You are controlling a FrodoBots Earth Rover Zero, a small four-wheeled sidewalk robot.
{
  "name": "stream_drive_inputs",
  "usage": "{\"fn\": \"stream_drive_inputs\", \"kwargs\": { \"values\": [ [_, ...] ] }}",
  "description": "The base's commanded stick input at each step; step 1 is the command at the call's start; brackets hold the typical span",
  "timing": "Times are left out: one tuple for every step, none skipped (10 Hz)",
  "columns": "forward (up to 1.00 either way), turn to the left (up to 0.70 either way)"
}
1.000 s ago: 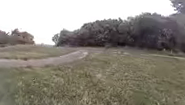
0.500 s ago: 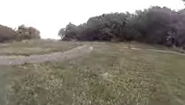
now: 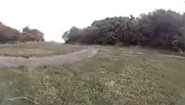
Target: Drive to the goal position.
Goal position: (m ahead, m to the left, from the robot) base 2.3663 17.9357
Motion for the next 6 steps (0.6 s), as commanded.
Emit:
{"fn": "stream_drive_inputs", "kwargs": {
  "values": [
    [0.85, 0.14],
    [0.85, 0.14],
    [0.85, 0.14],
    [0.85, 0.14],
    [0.85, 0.14],
    [0.85, 0.14]
  ]
}}
